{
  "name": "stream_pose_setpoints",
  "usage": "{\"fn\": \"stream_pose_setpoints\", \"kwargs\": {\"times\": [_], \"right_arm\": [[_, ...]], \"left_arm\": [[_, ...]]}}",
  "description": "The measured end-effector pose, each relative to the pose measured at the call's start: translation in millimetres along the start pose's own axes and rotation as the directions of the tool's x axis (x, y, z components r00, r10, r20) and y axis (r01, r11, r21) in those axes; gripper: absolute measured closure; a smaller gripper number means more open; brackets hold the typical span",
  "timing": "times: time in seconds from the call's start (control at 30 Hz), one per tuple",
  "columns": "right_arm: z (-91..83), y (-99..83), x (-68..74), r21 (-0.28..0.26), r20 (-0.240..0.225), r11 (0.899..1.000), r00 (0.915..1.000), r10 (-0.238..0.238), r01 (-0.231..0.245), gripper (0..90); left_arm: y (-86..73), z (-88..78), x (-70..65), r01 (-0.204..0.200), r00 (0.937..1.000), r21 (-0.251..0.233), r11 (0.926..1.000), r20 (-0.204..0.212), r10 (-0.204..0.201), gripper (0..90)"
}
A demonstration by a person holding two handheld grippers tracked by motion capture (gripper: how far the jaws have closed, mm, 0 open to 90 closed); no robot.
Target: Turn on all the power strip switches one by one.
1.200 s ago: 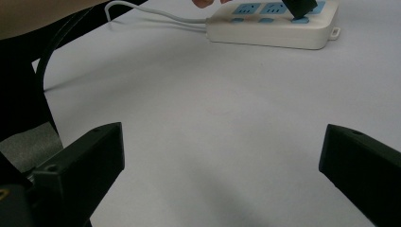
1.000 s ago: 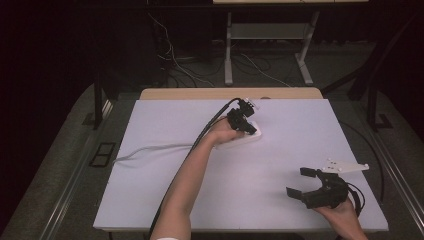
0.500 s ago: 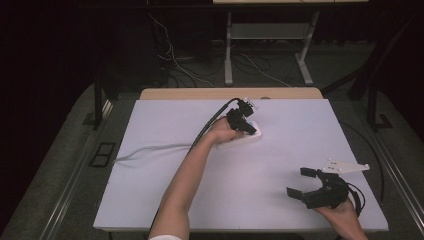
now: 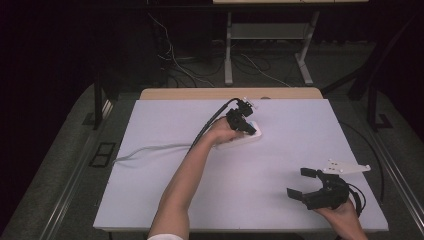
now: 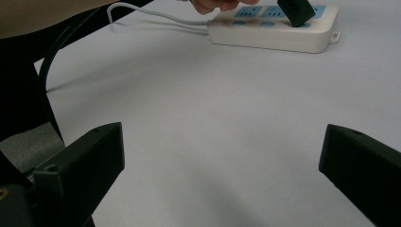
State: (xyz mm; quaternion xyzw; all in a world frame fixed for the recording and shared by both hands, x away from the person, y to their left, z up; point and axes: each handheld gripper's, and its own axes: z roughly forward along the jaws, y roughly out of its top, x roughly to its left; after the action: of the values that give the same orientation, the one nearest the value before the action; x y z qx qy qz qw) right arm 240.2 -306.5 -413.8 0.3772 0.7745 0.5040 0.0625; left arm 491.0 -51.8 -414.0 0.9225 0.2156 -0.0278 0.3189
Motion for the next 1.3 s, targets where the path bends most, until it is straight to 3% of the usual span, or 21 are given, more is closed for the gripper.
{"fn": "stream_pose_setpoints", "kwargs": {"times": [0.37, 0.53, 0.67, 0.97, 1.1, 1.3], "right_arm": [[-0.8, 0.1, -1.5, -0.005, 0.003, 1.0, 1.0, 0.007, -0.007, 0.7], [-1.3, 0.0, -2.1, -0.009, 0.005, 1.0, 1.0, 0.006, -0.006, 0.7], [-0.6, -0.1, -1.9, -0.005, 0.006, 1.0, 1.0, 0.007, -0.007, 0.7], [-0.8, 0.0, -1.7, -0.006, 0.008, 1.0, 0.9999, 0.008, -0.008, 0.7], [-0.6, 0.2, -1.8, -0.006, 0.007, 1.0, 0.9999, 0.008, -0.008, 0.7], [-0.2, -0.2, -1.6, -0.003, 0.006, 1.0, 1.0, 0.007, -0.007, 0.7]], "left_arm": [[-3.6, -1.1, 1.7, 0.027, 0.9996, -0.023, 0.9994, 0.008, -0.027, 89.2], [-6.8, -1.7, -2.7, 0.017, 0.9997, -0.05, 0.9986, -0.016, -0.017, 89.1], [-4.4, -4.6, -6.9, -0.016, 0.999, -0.027, 0.9995, -0.043, 0.015, 89.0], [-3.6, -28.5, -16.8, -0.035, 0.9981, -0.089, 0.9954, -0.054, 0.031, 88.4], [-8.9, -42.1, -23.1, -0.035, 0.9976, -0.117, 0.9925, -0.063, 0.028, 77.9], [-23.0, -65.6, -26.8, 0.004, 0.9986, -0.168, 0.9857, -0.052, -0.013, 51.6]]}}
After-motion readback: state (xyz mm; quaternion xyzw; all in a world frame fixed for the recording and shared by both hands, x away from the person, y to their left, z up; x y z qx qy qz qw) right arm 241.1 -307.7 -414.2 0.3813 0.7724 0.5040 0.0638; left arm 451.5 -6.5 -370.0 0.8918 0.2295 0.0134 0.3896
